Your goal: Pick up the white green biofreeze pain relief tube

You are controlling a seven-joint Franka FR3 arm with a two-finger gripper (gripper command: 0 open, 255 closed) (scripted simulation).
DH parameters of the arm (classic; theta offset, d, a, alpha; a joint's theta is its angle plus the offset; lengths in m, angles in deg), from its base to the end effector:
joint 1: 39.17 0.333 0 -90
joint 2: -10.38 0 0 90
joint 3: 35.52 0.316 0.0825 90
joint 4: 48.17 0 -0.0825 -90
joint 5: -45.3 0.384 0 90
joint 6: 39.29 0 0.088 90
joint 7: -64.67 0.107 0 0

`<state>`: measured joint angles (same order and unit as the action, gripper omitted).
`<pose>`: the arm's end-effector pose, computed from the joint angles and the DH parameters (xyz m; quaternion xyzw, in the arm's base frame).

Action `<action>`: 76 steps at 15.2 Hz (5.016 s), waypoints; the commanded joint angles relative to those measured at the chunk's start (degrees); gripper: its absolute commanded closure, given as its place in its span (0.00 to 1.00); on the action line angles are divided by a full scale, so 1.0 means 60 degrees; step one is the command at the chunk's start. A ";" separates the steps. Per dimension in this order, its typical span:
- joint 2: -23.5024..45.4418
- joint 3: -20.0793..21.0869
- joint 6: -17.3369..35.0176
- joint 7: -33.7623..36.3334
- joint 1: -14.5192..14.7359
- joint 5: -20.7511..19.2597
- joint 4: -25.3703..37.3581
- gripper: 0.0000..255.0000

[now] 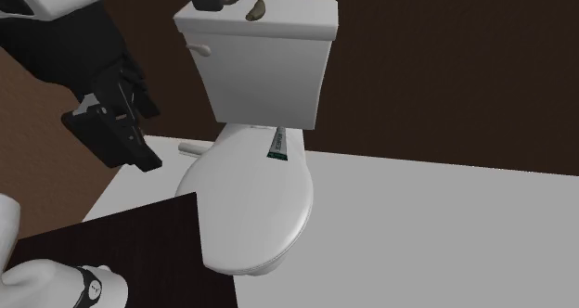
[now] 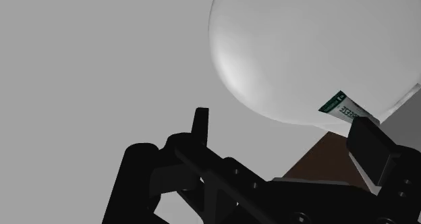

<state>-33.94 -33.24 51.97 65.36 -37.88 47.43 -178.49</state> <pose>0.3121 0.0280 0.6271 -0.9987 -0.0205 -0.0455 0.0061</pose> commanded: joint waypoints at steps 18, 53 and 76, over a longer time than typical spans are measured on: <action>0.4318 -0.0213 0.5060 -0.3271 0.1407 0.0679 -0.0737 0.00; 1.4297 0.1343 0.9069 -0.8247 0.3148 0.1105 0.4954 0.00; 1.3662 0.1366 0.8569 -0.8151 0.3114 0.1119 0.4828 1.00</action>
<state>48.72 -25.05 104.08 16.42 -19.08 54.13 -149.51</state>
